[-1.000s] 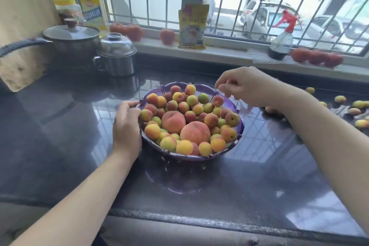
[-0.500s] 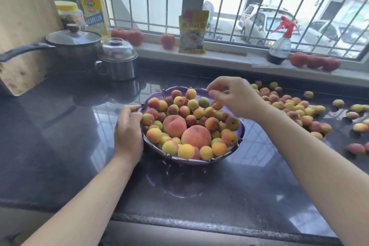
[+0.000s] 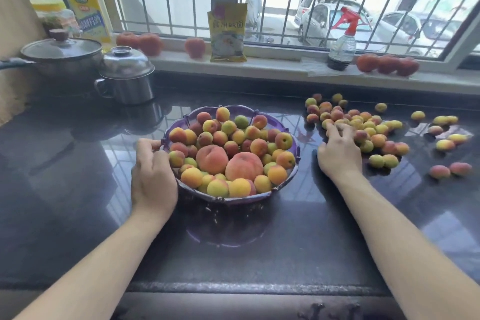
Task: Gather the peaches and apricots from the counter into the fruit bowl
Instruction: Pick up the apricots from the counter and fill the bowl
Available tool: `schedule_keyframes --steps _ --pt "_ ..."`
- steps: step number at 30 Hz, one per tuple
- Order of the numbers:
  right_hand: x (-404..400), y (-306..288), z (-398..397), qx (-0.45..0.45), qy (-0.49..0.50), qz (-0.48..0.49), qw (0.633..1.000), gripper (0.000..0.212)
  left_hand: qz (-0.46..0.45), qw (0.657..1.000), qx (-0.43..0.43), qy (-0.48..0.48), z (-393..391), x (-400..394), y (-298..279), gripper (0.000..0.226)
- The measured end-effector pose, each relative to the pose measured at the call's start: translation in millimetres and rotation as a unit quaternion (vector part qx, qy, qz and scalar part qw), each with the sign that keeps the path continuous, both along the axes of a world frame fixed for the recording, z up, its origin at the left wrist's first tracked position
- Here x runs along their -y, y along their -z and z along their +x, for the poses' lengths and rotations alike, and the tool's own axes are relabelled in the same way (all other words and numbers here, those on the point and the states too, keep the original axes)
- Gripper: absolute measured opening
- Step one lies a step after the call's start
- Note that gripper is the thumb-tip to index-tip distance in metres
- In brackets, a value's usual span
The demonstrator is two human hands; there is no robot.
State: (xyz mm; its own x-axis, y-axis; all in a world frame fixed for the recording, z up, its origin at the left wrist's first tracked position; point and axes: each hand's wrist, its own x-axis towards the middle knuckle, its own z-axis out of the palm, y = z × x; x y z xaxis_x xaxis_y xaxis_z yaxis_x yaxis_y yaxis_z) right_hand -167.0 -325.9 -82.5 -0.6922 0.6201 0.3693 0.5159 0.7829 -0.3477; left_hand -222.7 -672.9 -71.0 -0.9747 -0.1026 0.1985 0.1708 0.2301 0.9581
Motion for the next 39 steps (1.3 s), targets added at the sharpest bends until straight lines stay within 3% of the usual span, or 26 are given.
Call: schedule_keyframes --steps 3,7,12,16,20,24,28,30,32,35,39 --pt "1 -1 -6 0.061 0.026 -0.003 0.998 0.053 -0.02 1.0 0.014 0.006 19 0 -3 0.033" --pt "-1 -7 -10 0.065 0.044 0.024 0.997 0.047 0.006 1.0 0.011 0.018 35 12 -4 0.025" --pt "1 -5 -14 0.046 0.093 0.013 0.995 0.041 0.133 0.99 0.028 -0.038 -18 23 -5 0.016" --pt "-3 -2 -11 0.009 0.067 0.021 0.998 0.031 0.175 0.983 0.051 -0.006 -48 6 -2 0.017" --pt "-9 3 -10 -0.047 0.036 0.019 0.998 0.019 0.152 0.986 0.052 0.035 -54 2 14 0.022" --pt "-10 1 -5 -0.149 0.0 -0.1 0.984 0.027 0.176 0.98 0.044 0.083 -48 3 11 0.029" --pt "-8 -12 -4 -0.176 -0.032 -0.134 0.975 0.029 0.161 0.98 0.039 0.115 -46 1 11 0.037" --pt "1 -39 -9 -0.197 -0.104 -0.148 0.964 0.028 0.156 0.981 0.033 0.113 -47 2 12 0.037" --pt "26 -76 -20 -0.171 -0.207 -0.145 0.952 0.028 0.151 0.982 0.032 0.113 -49 4 13 0.037" --pt "81 -109 -43 -0.046 -0.352 -0.082 0.931 0.028 0.152 0.981 0.038 0.115 -49 5 12 0.036" --pt "121 -97 -74 0.091 -0.392 0.016 0.915 0.024 0.146 0.983 0.037 0.104 -45 5 10 0.034"
